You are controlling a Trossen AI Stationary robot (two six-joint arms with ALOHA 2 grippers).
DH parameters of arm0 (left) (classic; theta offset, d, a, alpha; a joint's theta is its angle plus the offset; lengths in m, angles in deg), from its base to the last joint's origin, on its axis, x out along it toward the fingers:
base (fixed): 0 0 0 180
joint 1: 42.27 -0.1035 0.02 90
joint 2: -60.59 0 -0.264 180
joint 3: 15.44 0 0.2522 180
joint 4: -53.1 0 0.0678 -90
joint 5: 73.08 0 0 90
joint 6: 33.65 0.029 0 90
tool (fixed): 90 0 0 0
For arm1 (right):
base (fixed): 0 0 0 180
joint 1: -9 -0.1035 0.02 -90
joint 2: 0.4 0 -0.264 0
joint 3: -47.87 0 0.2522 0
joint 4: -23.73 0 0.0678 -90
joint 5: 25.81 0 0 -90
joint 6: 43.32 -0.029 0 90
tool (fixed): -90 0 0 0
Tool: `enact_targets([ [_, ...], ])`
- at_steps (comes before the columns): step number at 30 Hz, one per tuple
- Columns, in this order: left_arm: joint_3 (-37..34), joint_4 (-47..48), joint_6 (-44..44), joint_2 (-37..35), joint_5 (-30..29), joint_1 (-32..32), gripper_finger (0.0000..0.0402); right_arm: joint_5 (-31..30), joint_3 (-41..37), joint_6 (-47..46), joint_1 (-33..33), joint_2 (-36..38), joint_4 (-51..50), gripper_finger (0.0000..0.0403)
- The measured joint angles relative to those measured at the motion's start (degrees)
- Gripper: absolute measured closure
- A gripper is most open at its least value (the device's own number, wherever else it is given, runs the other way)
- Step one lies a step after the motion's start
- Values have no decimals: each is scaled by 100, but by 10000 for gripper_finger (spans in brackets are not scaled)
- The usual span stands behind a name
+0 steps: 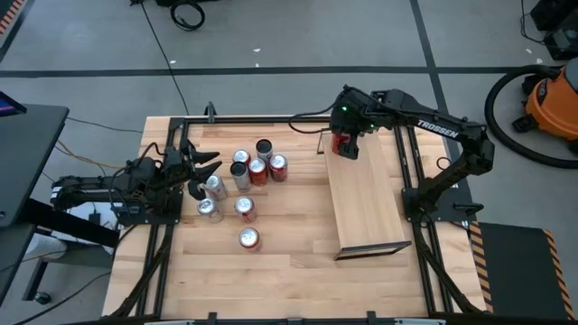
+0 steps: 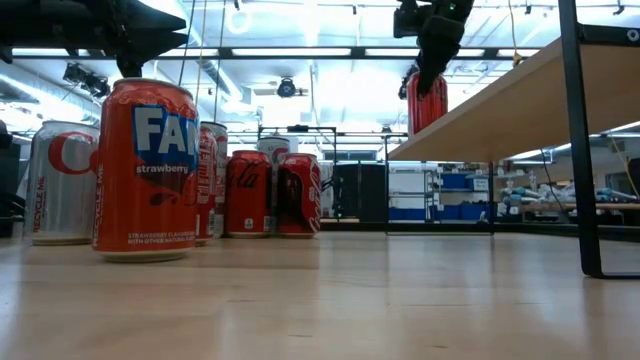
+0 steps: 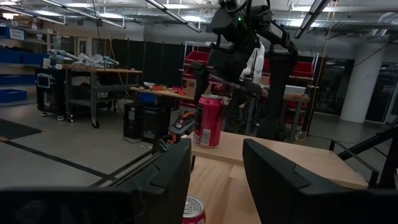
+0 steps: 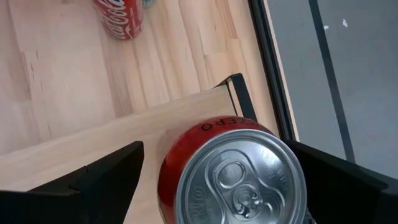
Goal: Place canned beverage on shelf
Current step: Put the right red black soda can on the shelf
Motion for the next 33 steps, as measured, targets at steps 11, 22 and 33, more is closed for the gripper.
enact_targets([
  [11,0,0,-2,0,0,0,246,144,16,593,-162,18,-388,73],
  [22,0,4,-26,0,0,0,246,-170,32,1397,-987,33,-899,55],
  [33,0,-15,83,0,0,0,246,-446,-2,1256,-1554,0,-990,58],
])
